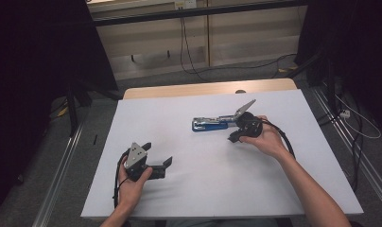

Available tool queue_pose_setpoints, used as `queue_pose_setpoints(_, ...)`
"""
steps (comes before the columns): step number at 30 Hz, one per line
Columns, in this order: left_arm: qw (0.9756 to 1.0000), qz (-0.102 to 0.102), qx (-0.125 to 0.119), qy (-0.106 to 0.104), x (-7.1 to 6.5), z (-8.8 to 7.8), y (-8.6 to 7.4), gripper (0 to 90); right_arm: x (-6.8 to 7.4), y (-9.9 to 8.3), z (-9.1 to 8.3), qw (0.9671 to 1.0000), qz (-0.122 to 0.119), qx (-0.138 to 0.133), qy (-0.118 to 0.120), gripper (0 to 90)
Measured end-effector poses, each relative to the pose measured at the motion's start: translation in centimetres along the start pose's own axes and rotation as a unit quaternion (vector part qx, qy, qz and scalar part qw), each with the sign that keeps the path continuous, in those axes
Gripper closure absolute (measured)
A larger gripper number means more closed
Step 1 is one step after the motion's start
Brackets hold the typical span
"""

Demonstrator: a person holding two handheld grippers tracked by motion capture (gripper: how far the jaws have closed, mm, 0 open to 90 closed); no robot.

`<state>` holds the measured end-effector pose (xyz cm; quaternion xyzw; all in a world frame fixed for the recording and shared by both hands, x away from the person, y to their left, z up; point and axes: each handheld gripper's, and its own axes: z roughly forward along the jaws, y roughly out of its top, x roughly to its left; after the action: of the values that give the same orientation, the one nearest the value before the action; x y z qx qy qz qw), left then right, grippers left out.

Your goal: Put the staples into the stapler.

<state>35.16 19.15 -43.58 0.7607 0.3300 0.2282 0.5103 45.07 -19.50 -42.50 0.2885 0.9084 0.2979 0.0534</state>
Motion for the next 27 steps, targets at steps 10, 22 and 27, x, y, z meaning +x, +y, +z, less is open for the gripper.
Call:
queue_pose_setpoints(10, 1.0, 0.001, 0.002, -0.002, 0.0, 0.0, 0.0, 3.9, -0.2, 0.3, -0.3, 0.9998, 0.008, -0.02, 0.005, 79.3)
queue_pose_setpoints(22, 1.0, 0.001, 0.002, -0.002, 0.0, 0.0, 0.0, 3.9, -0.6, 0.7, -0.8, 0.9989, 0.01, -0.046, 0.006, 79.3)
queue_pose_setpoints(27, 1.0, -0.001, 0.001, -0.002, 0.0, 0.0, 0.0, 3.9, -0.6, 1.4, -1.2, 0.9987, 0.004, -0.051, 0.004, 79.3)
